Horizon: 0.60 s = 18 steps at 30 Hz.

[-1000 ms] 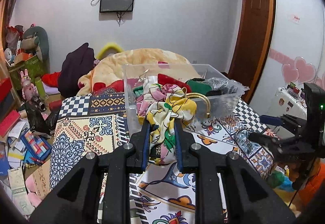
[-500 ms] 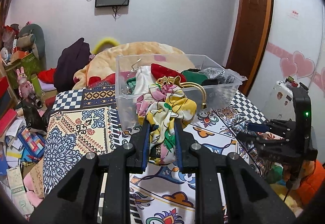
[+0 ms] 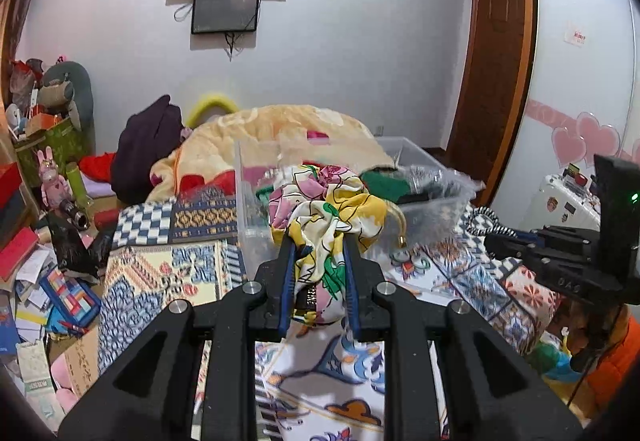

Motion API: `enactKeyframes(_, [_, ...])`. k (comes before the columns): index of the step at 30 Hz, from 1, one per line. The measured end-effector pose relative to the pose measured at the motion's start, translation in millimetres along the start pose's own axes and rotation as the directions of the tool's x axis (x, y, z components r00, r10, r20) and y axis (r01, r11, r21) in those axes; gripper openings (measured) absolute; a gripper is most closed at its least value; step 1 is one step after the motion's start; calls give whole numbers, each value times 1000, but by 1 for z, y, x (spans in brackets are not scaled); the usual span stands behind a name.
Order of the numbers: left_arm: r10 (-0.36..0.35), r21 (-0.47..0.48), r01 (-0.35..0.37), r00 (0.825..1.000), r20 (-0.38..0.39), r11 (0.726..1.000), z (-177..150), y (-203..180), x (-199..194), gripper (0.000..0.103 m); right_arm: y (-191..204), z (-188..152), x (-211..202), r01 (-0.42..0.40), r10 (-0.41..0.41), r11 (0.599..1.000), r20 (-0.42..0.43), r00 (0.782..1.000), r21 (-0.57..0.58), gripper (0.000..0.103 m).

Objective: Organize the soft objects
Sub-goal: 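Grasp the floral cloth with the left tool while the right tool grasps the black-and-white cord, then place the floral cloth and cord into the clear box while both tools release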

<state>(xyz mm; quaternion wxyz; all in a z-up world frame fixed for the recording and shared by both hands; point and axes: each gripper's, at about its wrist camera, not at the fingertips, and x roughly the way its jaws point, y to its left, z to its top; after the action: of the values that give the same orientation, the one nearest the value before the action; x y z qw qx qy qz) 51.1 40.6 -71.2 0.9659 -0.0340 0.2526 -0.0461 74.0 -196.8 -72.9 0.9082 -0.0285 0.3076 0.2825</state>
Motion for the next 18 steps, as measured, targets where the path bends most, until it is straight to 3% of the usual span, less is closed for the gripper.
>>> enactKeyframes(8, [-9, -18, 9, 999, 33, 1000, 22, 0, 16, 21, 16, 50, 14, -26, 29, 999, 95, 995, -33, 11])
enactKeyframes(18, [-12, -38, 12, 1000, -1, 999, 44, 5, 60, 21, 17, 88, 58, -22, 24, 999, 78, 997, -36, 11])
